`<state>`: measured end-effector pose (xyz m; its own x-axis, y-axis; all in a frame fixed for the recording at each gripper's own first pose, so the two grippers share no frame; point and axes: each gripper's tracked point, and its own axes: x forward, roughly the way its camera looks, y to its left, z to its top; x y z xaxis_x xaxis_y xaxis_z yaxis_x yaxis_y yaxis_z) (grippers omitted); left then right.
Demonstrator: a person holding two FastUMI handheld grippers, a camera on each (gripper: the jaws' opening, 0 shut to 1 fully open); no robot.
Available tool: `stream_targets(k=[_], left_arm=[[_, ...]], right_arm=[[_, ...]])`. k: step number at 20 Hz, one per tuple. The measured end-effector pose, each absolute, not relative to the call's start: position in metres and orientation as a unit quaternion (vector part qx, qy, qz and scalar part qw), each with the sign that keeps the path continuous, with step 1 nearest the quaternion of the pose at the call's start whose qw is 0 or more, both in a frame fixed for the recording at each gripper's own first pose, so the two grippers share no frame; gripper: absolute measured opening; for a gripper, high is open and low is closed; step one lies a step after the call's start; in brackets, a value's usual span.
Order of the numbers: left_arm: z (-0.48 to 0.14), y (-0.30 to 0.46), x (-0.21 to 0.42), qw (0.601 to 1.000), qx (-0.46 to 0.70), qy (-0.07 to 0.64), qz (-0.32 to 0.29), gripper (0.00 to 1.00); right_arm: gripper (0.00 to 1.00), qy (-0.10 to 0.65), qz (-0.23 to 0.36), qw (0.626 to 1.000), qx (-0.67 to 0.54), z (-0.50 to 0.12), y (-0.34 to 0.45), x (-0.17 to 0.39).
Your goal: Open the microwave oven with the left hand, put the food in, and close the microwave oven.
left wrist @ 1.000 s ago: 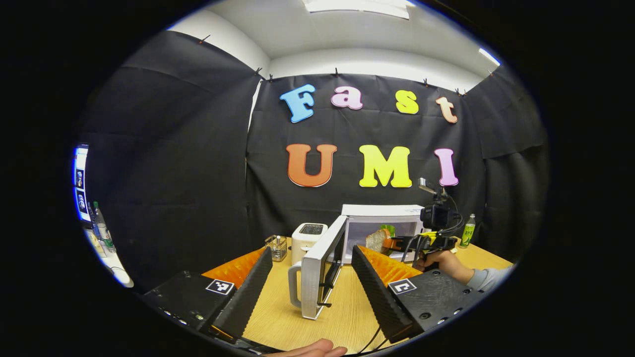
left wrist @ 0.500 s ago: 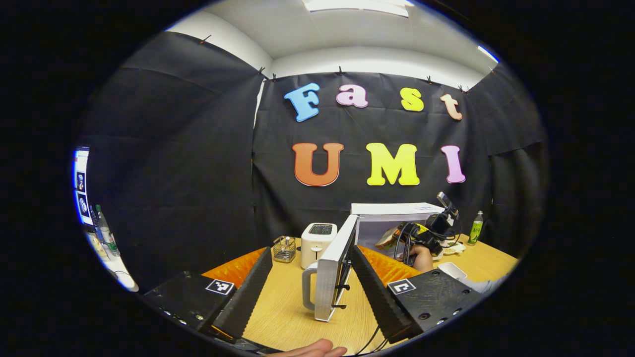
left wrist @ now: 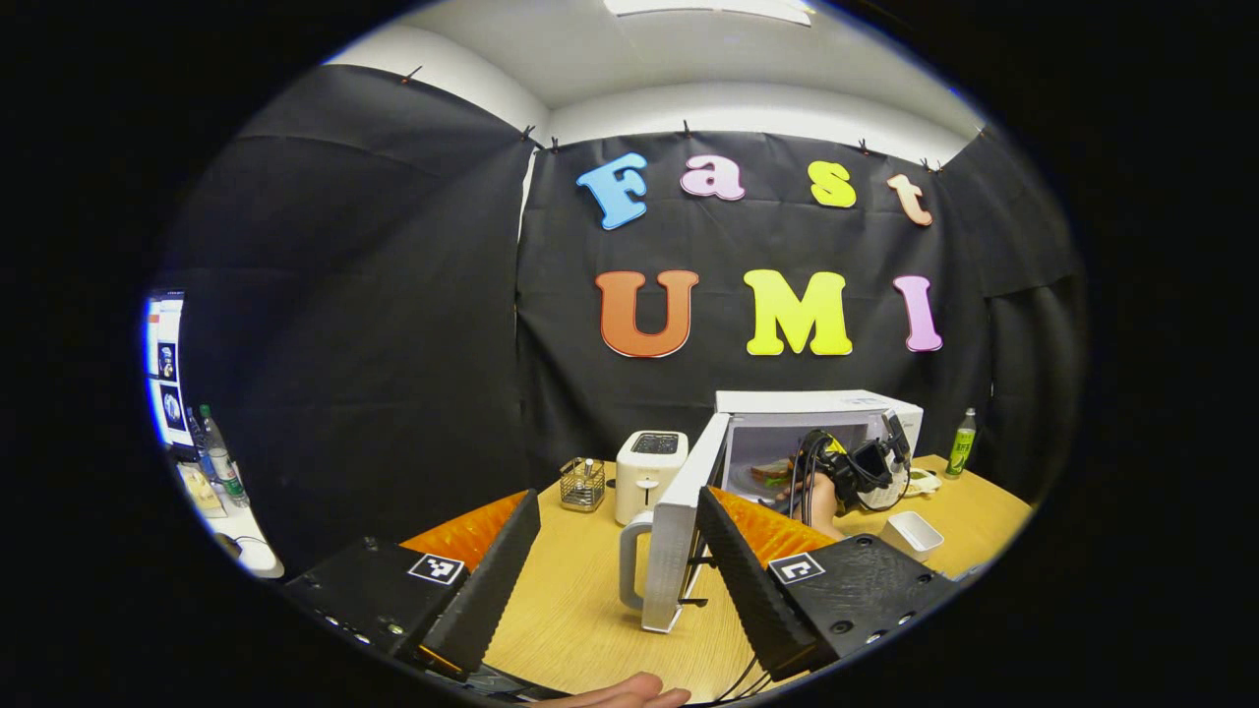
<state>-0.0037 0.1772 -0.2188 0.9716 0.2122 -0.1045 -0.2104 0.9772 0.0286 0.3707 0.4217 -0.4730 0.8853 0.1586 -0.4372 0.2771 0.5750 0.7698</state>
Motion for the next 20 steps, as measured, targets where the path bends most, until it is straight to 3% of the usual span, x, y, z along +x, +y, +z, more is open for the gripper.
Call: stream_targets(k=[3, 8, 11, 12, 13, 14, 16, 19, 20], left_arm=[[-0.229, 0.183, -0.004, 0.991, 0.003, 0.061, 0.116, 0.96], [-0.228, 0.178, -0.009, 0.993, -0.015, 0.053, 0.103, 0.96], [-0.23, 0.178, -0.015, 0.993, -0.013, 0.053, 0.105, 0.96], [-0.229, 0.178, -0.019, 0.993, -0.009, 0.053, 0.106, 0.96], [-0.229, 0.178, -0.024, 0.993, -0.005, 0.05, 0.107, 0.96], [-0.226, 0.177, -0.029, 0.993, -0.002, 0.047, 0.108, 0.96], [-0.223, 0.175, -0.037, 0.993, 0.003, 0.045, 0.109, 0.96], [-0.222, 0.186, -0.045, 0.992, 0.004, 0.047, 0.121, 0.96], [-0.222, 0.192, -0.05, 0.991, 0.002, 0.048, 0.128, 0.96]], right_arm=[[0.33, 0.238, -0.028, 0.853, 0.463, -0.486, 0.417, 0.373], [0.32, 0.232, -0.018, 0.886, 0.402, -0.481, 0.417, 0.374], [0.55, 0.24, 0.009, 0.914, 0.326, -0.481, 0.424, 0.374], [0.58, 0.245, 0.015, 0.921, 0.301, -0.482, 0.427, 0.374], [0.72, 0.251, 0.02, 0.929, 0.273, -0.483, 0.427, 0.373], [0.67, 0.253, 0.026, 0.935, 0.247, -0.483, 0.427, 0.373], [0.78, 0.26, 0.042, 0.947, 0.181, -0.488, 0.431, 0.37], [0.76, 0.285, 0.067, 0.954, 0.065, -0.499, 0.437, 0.365], [0.83, 0.288, 0.075, 0.954, 0.035, -0.501, 0.438, 0.364]])
